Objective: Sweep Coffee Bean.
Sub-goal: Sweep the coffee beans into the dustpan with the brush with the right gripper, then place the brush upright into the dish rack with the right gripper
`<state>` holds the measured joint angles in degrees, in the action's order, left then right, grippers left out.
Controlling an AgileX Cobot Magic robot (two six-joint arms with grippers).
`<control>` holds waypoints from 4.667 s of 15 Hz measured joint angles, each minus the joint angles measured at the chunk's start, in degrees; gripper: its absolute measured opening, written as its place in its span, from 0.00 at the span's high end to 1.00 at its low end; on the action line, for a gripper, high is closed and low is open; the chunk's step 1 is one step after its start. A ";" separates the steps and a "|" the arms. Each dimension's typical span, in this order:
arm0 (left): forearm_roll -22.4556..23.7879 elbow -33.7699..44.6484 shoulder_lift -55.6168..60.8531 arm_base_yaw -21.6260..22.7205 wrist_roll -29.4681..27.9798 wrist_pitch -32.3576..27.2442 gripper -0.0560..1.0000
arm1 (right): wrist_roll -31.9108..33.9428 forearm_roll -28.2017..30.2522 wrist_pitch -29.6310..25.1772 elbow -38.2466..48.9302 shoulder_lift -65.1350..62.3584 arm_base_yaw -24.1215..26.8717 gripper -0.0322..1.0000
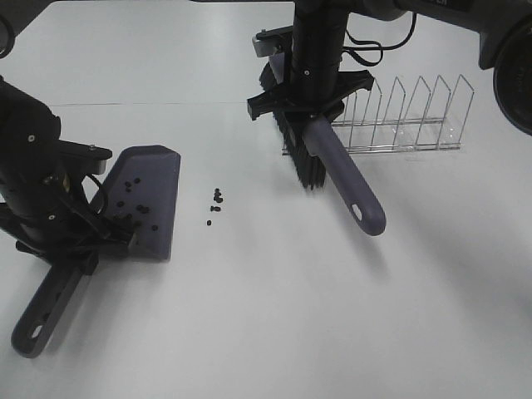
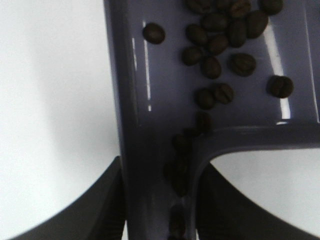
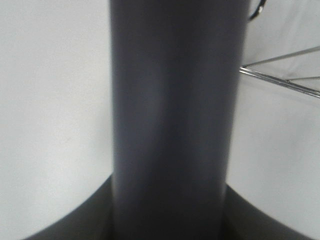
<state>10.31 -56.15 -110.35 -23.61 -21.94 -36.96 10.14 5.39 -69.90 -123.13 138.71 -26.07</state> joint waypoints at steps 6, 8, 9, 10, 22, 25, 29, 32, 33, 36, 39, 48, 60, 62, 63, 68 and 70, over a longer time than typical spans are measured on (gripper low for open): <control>-3.84 -1.15 -3.67 0.00 4.07 3.04 0.62 | 0.11 -1.03 0.00 0.00 0.00 -0.06 0.69; -3.84 -1.15 -3.67 0.00 4.18 3.15 0.62 | 0.74 -0.97 0.00 0.00 0.00 -0.69 0.69; -3.84 -1.15 -3.67 0.00 4.18 3.15 0.62 | 0.86 -0.74 0.00 0.00 0.00 -1.43 0.69; -3.84 -1.15 -3.67 0.00 4.18 3.15 0.62 | 0.92 -0.52 0.00 0.00 0.00 -2.29 0.69; -3.84 -1.15 -3.72 0.00 5.50 3.04 0.62 | 2.58 1.26 -0.46 -0.57 4.70 -7.22 0.69; -3.84 -1.15 -3.72 0.00 5.50 3.09 0.62 | 2.58 -4.24 -0.34 -0.69 5.50 -8.48 0.69; -3.84 -1.15 -3.72 0.00 5.67 3.09 0.62 | 2.46 -15.53 2.18 -0.69 7.22 -8.54 0.69; -3.84 -1.15 -3.72 0.00 5.67 3.15 0.62 | -0.69 -26.87 4.64 -0.69 9.00 -8.54 0.69; -3.84 -1.15 -3.72 0.00 5.67 3.15 0.62 | -2.81 -31.17 6.13 -0.69 9.17 -8.54 0.69; -3.84 -1.15 -3.72 0.00 5.67 3.15 0.62 | -9.05 -39.76 8.59 -2.01 9.28 -8.54 0.69; -3.84 -1.15 -3.72 0.00 5.67 3.21 0.62 | -9.63 -38.79 6.99 -8.14 9.34 -7.62 0.69; -3.90 -1.15 -3.72 0.00 5.73 3.21 0.62 | -5.73 -23.78 -0.34 -22.75 8.08 -3.84 0.69; -3.90 -1.15 -3.72 0.00 6.53 3.09 0.62 | -6.13 -11.23 -0.63 15.70 -13.64 1.83 0.69; -3.90 -1.15 -3.72 0.00 6.53 3.04 0.62 | -6.13 -9.17 -0.63 19.88 -15.36 4.58 0.69; -3.90 -1.15 -3.72 0.00 6.59 2.98 0.62 | -6.13 -8.54 -0.57 21.37 -15.76 6.02 0.69; -4.01 -1.49 -3.84 0.00 6.65 2.52 0.62 | -5.44 -4.47 -0.46 23.38 -13.81 7.33 0.69; -4.07 -1.49 -3.84 0.00 6.76 2.52 0.62 | -5.04 -2.35 -0.46 23.49 -13.18 7.33 0.69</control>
<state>6.25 -57.64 -114.19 -23.61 -15.18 -34.43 5.10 3.04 -70.36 -99.64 125.54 -18.74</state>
